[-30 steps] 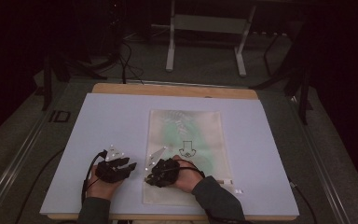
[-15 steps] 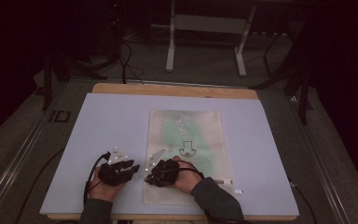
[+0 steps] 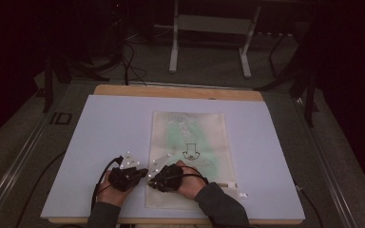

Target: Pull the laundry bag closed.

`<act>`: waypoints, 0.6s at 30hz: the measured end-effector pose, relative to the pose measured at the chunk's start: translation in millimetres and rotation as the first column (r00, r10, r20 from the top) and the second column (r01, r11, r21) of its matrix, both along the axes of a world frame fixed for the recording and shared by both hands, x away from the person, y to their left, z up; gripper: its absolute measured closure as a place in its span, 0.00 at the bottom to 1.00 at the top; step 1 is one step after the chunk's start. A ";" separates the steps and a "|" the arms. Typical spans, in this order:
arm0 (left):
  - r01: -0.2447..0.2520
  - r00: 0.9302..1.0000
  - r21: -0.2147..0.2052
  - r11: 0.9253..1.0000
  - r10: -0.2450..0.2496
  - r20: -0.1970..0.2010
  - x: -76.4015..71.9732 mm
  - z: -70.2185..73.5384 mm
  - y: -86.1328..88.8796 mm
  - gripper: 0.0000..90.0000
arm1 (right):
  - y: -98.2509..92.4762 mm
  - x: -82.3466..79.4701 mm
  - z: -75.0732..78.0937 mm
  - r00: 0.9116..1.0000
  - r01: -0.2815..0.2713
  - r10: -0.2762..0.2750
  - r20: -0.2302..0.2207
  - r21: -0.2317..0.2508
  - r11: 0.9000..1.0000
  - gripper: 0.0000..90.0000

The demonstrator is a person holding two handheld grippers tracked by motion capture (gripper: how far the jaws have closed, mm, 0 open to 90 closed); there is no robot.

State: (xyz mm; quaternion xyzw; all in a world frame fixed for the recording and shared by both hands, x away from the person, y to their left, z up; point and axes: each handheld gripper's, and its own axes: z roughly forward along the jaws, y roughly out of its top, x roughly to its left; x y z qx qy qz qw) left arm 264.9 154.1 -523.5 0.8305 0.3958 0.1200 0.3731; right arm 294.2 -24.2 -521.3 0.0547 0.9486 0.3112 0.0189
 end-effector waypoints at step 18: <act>0.027 0.999 -0.011 1.000 -0.028 -0.021 2.8 -6.0 -8.2 0.99 | -2.2 1.4 -1.7 1.000 0.001 0.000 -0.009 0.020 1.000 0.91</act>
